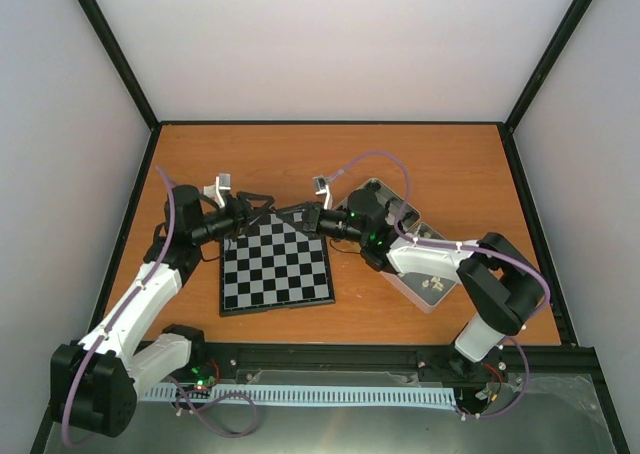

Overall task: Set up the chess pieces on the board
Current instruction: Place the chess piece on the chessboard.

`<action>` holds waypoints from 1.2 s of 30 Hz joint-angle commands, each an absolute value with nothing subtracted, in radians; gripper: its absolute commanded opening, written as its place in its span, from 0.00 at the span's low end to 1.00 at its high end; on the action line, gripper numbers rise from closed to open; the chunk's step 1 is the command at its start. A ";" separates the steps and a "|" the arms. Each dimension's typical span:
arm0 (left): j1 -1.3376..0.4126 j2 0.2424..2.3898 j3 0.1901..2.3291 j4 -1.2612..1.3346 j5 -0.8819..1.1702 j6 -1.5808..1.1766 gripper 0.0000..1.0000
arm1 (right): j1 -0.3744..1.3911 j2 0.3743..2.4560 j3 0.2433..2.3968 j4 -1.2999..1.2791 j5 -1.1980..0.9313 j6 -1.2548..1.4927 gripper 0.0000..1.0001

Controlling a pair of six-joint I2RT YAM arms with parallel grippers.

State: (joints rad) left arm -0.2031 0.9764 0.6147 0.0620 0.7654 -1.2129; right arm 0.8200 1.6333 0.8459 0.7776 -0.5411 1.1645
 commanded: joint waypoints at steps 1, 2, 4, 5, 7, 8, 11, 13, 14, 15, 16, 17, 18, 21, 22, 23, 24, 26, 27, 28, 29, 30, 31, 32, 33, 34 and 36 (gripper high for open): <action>-0.207 0.959 0.668 -0.070 0.663 -1.058 0.52 | 0.821 1.582 0.852 0.639 -0.500 1.105 0.03; -0.207 0.959 0.675 -0.093 0.640 -1.028 0.57 | 0.819 1.576 0.859 0.587 -0.495 1.086 0.03; -0.206 0.959 0.690 -0.146 0.582 -0.962 0.65 | 0.809 1.564 0.884 0.455 -0.485 1.033 0.03; -0.207 0.960 0.699 -0.177 0.543 -0.926 0.70 | 0.802 1.558 0.904 0.364 -0.475 0.994 0.03; -0.206 0.962 0.738 -0.267 0.446 -0.838 0.73 | 0.784 1.546 0.957 0.151 -0.435 0.895 0.03; -0.206 0.962 0.755 -0.312 0.391 -0.798 0.75 | 0.775 1.546 0.988 0.035 -0.406 0.842 0.03; -0.206 0.959 0.803 -0.407 0.243 -0.678 0.79 | 0.741 1.594 1.114 -0.303 -0.303 0.695 0.03; -0.204 0.950 0.820 -0.424 0.192 -0.608 0.81 | 0.725 1.648 1.193 -0.476 -0.272 0.612 0.03; -0.205 0.945 0.823 -0.425 0.178 -0.578 0.81 | 0.721 1.676 1.231 -0.538 -0.257 0.580 0.03; -0.205 0.942 0.826 -0.425 0.165 -0.555 0.82 | 0.721 1.702 1.263 -0.602 -0.236 0.549 0.03; -0.206 0.938 0.826 -0.422 0.157 -0.534 0.82 | 0.721 1.726 1.295 -0.639 -0.215 0.524 0.03; -0.206 0.937 0.824 -0.416 0.152 -0.511 0.82 | 0.721 1.752 1.335 -0.674 -0.195 0.507 0.03; -0.206 0.939 0.824 -0.414 0.147 -0.493 0.82 | 0.721 1.776 1.365 -0.706 -0.174 0.493 0.03; -0.206 0.941 0.815 -0.402 0.123 -0.451 0.82 | 0.722 1.859 1.472 -0.789 -0.136 0.464 0.03; -0.206 0.939 0.809 -0.395 0.119 -0.438 0.82 | 0.724 1.887 1.503 -0.808 -0.129 0.458 0.03; -0.206 0.936 0.803 -0.388 0.110 -0.428 0.83 | 0.725 1.910 1.533 -0.825 -0.124 0.451 0.03; -0.206 0.931 0.797 -0.385 0.102 -0.423 0.84 | 0.727 1.934 1.559 -0.839 -0.124 0.446 0.03; -0.206 0.919 0.786 -0.382 0.083 -0.415 0.85 | 0.733 1.983 1.609 -0.860 -0.116 0.436 0.03; -0.207 0.914 0.782 -0.384 0.077 -0.412 0.86 | 0.736 2.008 1.637 -0.876 -0.115 0.430 0.03; -0.206 0.910 0.778 -0.385 0.069 -0.411 0.86 | 0.739 2.030 1.666 -0.892 -0.115 0.422 0.03; -0.206 0.905 0.775 -0.385 0.065 -0.412 0.86 | 0.740 2.056 1.695 -0.907 -0.116 0.415 0.03; -0.206 0.902 0.773 -0.387 0.064 -0.411 0.86 | 0.743 2.079 1.726 -0.923 -0.116 0.409 0.03; -0.206 0.899 0.772 -0.387 0.064 -0.409 0.86 | 0.746 2.100 1.753 -0.936 -0.115 0.402 0.03; -0.206 0.894 0.771 -0.388 0.064 -0.408 0.86 | 0.751 2.120 1.781 -0.947 -0.112 0.396 0.03; -0.206 0.894 0.772 -0.388 0.063 -0.407 0.86 | 0.753 2.136 1.813 -0.960 -0.105 0.392 0.03; -0.206 0.893 0.772 -0.389 0.063 -0.405 0.86 | 0.757 2.153 1.835 -0.970 -0.097 0.391 0.03; -0.206 0.893 0.771 -0.391 0.062 -0.406 0.87 | 0.763 2.180 1.877 -0.988 -0.081 0.390 0.03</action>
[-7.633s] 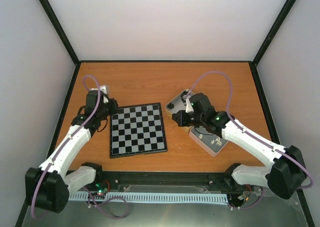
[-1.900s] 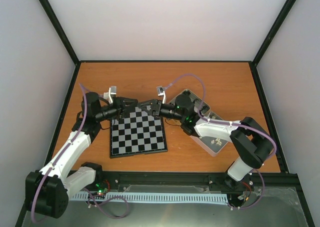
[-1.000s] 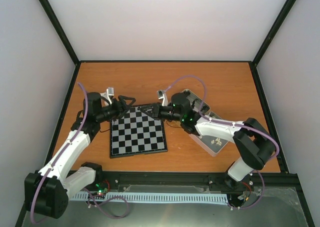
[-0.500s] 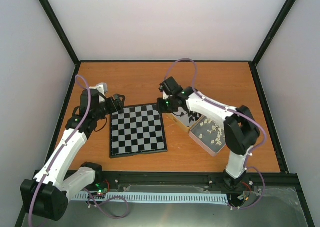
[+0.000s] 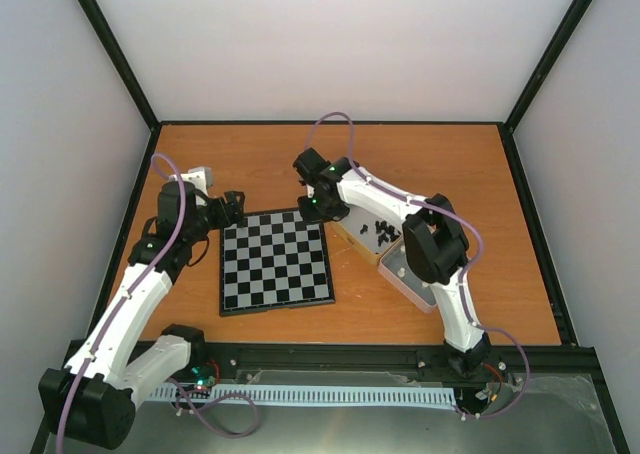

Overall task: Set up the chess pieces on the board
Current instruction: Place the chess piece on the chessboard.

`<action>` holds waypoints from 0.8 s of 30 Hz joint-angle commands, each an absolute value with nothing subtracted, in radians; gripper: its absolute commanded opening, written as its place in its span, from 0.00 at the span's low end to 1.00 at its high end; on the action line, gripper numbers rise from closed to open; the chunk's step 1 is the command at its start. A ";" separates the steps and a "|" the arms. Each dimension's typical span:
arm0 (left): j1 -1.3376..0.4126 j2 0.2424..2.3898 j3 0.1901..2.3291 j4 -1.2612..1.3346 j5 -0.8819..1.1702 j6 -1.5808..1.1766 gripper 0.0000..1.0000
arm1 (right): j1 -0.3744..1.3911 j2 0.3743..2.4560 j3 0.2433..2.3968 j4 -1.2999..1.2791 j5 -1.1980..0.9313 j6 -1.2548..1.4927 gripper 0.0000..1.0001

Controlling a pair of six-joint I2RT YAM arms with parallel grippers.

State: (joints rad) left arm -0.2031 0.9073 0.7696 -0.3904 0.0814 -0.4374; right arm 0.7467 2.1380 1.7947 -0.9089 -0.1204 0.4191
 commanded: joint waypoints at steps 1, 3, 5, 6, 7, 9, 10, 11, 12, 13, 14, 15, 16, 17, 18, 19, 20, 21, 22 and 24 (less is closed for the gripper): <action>-0.206 0.893 0.771 -0.390 0.063 -0.407 0.87 | 0.765 2.192 1.892 -0.995 -0.076 0.387 0.03; -0.206 0.894 0.769 -0.388 0.067 -0.407 0.87 | 0.769 2.214 1.917 -1.004 -0.072 0.384 0.03; -0.206 0.892 0.769 -0.386 0.073 -0.408 0.87 | 0.770 2.234 1.943 -1.015 -0.065 0.382 0.03; -0.206 0.892 0.769 -0.385 0.074 -0.408 0.87 | 0.771 2.243 1.957 -1.023 -0.061 0.381 0.03; -0.206 0.891 0.769 -0.384 0.076 -0.408 0.87 | 0.771 2.252 1.968 -1.030 -0.056 0.380 0.03; -0.206 0.891 0.766 -0.385 0.074 -0.408 0.87 | 0.772 2.268 1.987 -1.038 -0.051 0.374 0.03; -0.207 0.890 0.766 -0.385 0.074 -0.407 0.87 | 0.772 2.275 2.000 -1.041 -0.045 0.373 0.03; -0.206 0.890 0.766 -0.386 0.074 -0.407 0.87 | 0.772 2.284 2.011 -1.046 -0.037 0.370 0.03; -0.206 0.889 0.765 -0.387 0.074 -0.407 0.87 | 0.772 2.294 2.024 -1.051 -0.027 0.367 0.03; -0.206 0.888 0.765 -0.387 0.075 -0.407 0.87 | 0.772 2.304 2.040 -1.062 -0.014 0.366 0.03; -0.206 0.888 0.764 -0.387 0.076 -0.407 0.87 | 0.772 2.317 2.057 -1.071 -0.001 0.364 0.03; -0.207 0.887 0.764 -0.387 0.075 -0.408 0.87 | 0.772 2.328 2.072 -1.081 0.011 0.362 0.03; -0.206 0.887 0.764 -0.387 0.076 -0.408 0.87 | 0.772 2.339 2.087 -1.090 0.021 0.359 0.03; -0.206 0.888 0.764 -0.388 0.076 -0.407 0.87 | 0.772 2.351 2.103 -1.099 0.032 0.355 0.03; -0.206 0.888 0.765 -0.388 0.075 -0.404 0.87 | 0.772 2.358 2.113 -1.106 0.041 0.353 0.03; -0.206 0.888 0.765 -0.390 0.072 -0.402 0.87 | 0.772 2.363 2.118 -1.109 0.047 0.349 0.03; -0.206 0.888 0.765 -0.391 0.069 -0.402 0.87 | 0.772 2.365 2.120 -1.111 0.055 0.347 0.04; -0.206 0.887 0.766 -0.391 0.065 -0.402 0.87 | 0.771 2.366 2.120 -1.112 0.063 0.346 0.04; -0.206 0.889 0.767 -0.391 0.064 -0.402 0.87 | 0.770 2.368 2.121 -1.114 0.069 0.344 0.04; -0.206 0.890 0.768 -0.390 0.068 -0.405 0.87 | 0.769 2.370 2.124 -1.115 0.073 0.342 0.04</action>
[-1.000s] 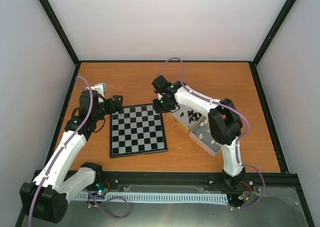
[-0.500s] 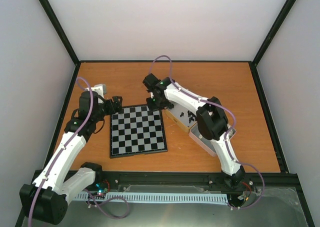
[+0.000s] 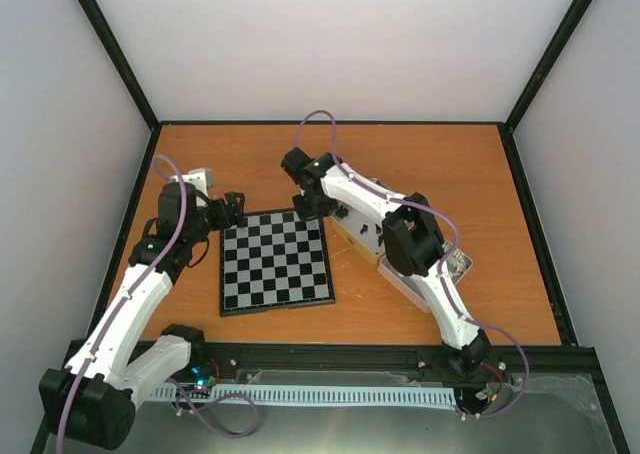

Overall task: Set up the chess pieces on the board
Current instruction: Place the chess piece on the chessboard.

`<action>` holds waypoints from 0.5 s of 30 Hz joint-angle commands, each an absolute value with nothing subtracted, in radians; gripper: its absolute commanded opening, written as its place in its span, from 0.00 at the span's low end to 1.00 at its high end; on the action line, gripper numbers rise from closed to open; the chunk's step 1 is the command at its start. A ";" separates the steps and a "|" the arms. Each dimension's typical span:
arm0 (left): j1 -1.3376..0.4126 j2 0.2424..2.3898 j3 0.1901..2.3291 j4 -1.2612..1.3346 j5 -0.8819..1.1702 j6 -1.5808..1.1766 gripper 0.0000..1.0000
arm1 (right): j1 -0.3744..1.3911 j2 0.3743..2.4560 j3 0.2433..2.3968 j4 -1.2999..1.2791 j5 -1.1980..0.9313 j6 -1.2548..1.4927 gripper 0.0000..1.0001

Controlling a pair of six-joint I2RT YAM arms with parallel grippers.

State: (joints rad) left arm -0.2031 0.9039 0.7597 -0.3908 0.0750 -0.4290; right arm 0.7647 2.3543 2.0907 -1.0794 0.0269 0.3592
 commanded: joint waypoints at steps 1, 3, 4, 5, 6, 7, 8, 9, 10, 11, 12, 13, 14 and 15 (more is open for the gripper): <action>-0.206 0.890 0.768 -0.388 0.072 -0.405 0.87 | 0.769 2.372 2.124 -1.114 0.077 0.341 0.04; -0.206 0.891 0.768 -0.387 0.075 -0.407 0.87 | 0.766 2.378 2.131 -1.116 0.077 0.337 0.05; -0.206 0.890 0.768 -0.387 0.074 -0.407 0.87 | 0.766 2.380 2.132 -1.113 0.068 0.334 0.05; -0.206 0.890 0.768 -0.387 0.073 -0.407 0.87 | 0.765 2.381 2.134 -1.111 0.055 0.331 0.05; -0.207 0.890 0.768 -0.388 0.073 -0.407 0.87 | 0.763 2.382 2.133 -1.107 0.043 0.330 0.06; -0.206 0.889 0.768 -0.388 0.073 -0.407 0.87 | 0.761 2.385 2.132 -1.103 0.031 0.328 0.06; -0.206 0.888 0.767 -0.389 0.072 -0.406 0.87 | 0.760 2.386 2.133 -1.101 0.024 0.325 0.06; -0.206 0.889 0.768 -0.389 0.073 -0.405 0.87 | 0.758 2.387 2.134 -1.098 0.019 0.324 0.06; -0.206 0.888 0.768 -0.388 0.073 -0.405 0.87 | 0.757 2.388 2.134 -1.098 0.020 0.326 0.06; -0.206 0.888 0.768 -0.387 0.074 -0.406 0.87 | 0.756 2.391 2.137 -1.098 0.024 0.327 0.06; -0.206 0.889 0.768 -0.387 0.074 -0.405 0.87 | 0.755 2.394 2.140 -1.101 0.028 0.327 0.06; -0.206 0.889 0.768 -0.387 0.074 -0.404 0.87 | 0.755 2.396 2.142 -1.101 0.030 0.329 0.07; -0.206 0.888 0.768 -0.387 0.074 -0.404 0.87 | 0.754 2.397 2.144 -1.101 0.031 0.329 0.07; -0.206 0.888 0.768 -0.387 0.074 -0.404 0.87 | 0.752 2.400 2.145 -1.101 0.030 0.329 0.07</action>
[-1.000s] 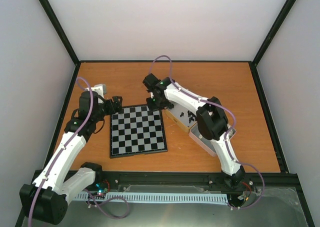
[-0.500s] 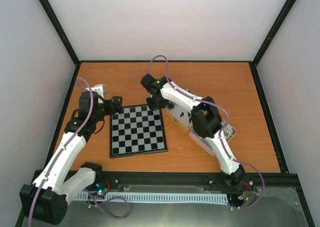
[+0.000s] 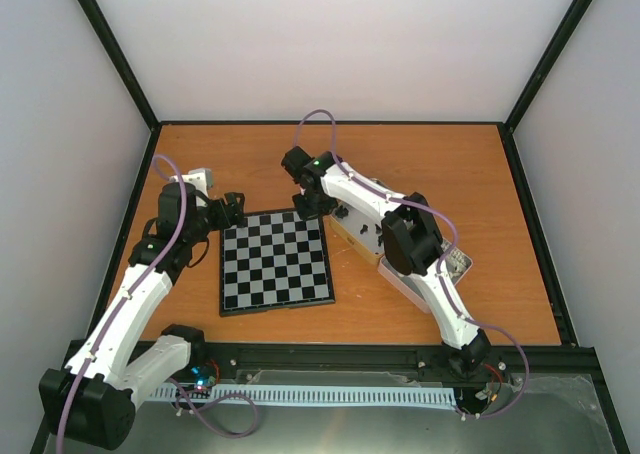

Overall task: Set up the chess pieces on the board
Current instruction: Place the chess piece on the chessboard.

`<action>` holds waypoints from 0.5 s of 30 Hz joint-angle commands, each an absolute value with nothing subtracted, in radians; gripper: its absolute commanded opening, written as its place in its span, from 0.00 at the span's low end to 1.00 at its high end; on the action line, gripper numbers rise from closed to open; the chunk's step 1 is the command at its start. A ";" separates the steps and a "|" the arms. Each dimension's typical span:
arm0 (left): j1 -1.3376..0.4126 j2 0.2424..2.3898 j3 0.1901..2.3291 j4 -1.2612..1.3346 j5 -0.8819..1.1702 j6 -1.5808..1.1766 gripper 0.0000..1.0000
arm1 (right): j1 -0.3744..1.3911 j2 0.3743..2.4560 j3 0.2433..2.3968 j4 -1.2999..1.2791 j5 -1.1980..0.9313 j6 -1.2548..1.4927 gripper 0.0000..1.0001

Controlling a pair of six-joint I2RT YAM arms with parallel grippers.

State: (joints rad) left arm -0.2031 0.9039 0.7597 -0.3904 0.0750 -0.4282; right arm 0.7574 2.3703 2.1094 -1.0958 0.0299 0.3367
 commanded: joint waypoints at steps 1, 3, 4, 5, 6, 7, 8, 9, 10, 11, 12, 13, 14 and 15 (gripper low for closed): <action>-0.206 0.888 0.768 -0.387 0.075 -0.404 0.87 | 0.752 2.403 2.148 -1.103 0.032 0.328 0.07; -0.206 0.888 0.768 -0.387 0.076 -0.403 0.87 | 0.752 2.407 2.156 -1.101 0.034 0.328 0.07; -0.206 0.888 0.768 -0.387 0.077 -0.403 0.87 | 0.751 2.411 2.164 -1.104 0.036 0.330 0.07; -0.206 0.887 0.766 -0.388 0.078 -0.403 0.87 | 0.751 2.415 2.170 -1.109 0.044 0.332 0.09; -0.206 0.887 0.766 -0.387 0.078 -0.403 0.87 | 0.750 2.418 2.175 -1.111 0.049 0.332 0.10; -0.206 0.887 0.767 -0.387 0.077 -0.404 0.87 | 0.750 2.420 2.177 -1.113 0.049 0.331 0.11; -0.205 0.887 0.766 -0.387 0.077 -0.403 0.87 | 0.750 2.421 2.177 -1.114 0.047 0.330 0.13; -0.205 0.888 0.765 -0.387 0.077 -0.403 0.87 | 0.750 2.421 2.177 -1.114 0.041 0.329 0.15; -0.206 0.888 0.767 -0.387 0.077 -0.402 0.87 | 0.750 2.421 2.177 -1.114 0.038 0.328 0.16; -0.207 0.888 0.766 -0.386 0.077 -0.403 0.87 | 0.750 2.419 2.177 -1.114 0.035 0.329 0.18; -0.207 0.888 0.766 -0.386 0.077 -0.402 0.87 | 0.750 2.417 2.177 -1.114 0.034 0.330 0.20; -0.206 0.889 0.765 -0.386 0.077 -0.403 0.87 | 0.750 2.415 2.192 -1.114 0.033 0.330 0.22; -0.206 0.888 0.766 -0.386 0.077 -0.402 0.87 | 0.750 2.411 2.211 -1.115 0.033 0.331 0.22; -0.206 0.888 0.766 -0.385 0.077 -0.402 0.87 | 0.750 2.409 2.218 -1.115 0.033 0.331 0.23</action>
